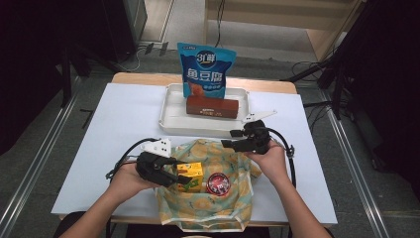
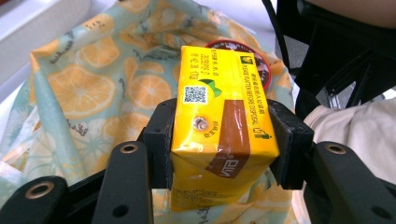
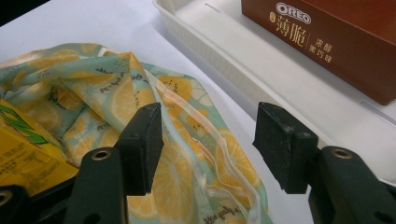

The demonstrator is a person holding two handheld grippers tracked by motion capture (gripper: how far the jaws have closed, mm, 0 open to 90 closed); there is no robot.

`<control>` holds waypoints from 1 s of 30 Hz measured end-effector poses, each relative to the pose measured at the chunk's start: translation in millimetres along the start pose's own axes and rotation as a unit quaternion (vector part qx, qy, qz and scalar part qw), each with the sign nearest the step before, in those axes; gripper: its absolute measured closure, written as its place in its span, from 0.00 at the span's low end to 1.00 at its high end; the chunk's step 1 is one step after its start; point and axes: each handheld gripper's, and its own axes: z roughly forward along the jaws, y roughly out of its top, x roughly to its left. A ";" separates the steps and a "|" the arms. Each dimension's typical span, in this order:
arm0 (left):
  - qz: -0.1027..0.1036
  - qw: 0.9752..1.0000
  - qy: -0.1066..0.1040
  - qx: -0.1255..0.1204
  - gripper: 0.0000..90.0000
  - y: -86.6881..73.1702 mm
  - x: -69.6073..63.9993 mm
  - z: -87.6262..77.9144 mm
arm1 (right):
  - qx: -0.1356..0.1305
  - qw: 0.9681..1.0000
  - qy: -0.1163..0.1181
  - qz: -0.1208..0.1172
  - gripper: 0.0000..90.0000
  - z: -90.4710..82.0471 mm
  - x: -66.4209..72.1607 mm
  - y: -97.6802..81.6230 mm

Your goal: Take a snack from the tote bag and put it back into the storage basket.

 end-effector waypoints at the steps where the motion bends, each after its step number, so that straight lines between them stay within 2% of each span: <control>1: -0.001 1.000 0.001 -0.001 0.57 0.2 0.0 -0.7 | -0.001 1.000 0.000 -0.003 0.47 0.1 0.1 0.0; 5: -0.006 1.000 0.004 -0.006 0.57 1.5 0.5 -5.5 | -0.002 1.000 0.001 -0.012 0.45 -0.4 1.5 0.0; 23: -0.024 0.999 0.015 -0.029 0.57 7.9 3.5 -24.0 | -0.004 1.000 0.009 -0.020 0.45 -0.7 10.9 1.3; 30: -0.029 0.998 0.028 -0.039 0.57 9.2 4.6 -34.0 | -0.004 1.000 0.013 -0.020 0.46 0.7 13.5 1.2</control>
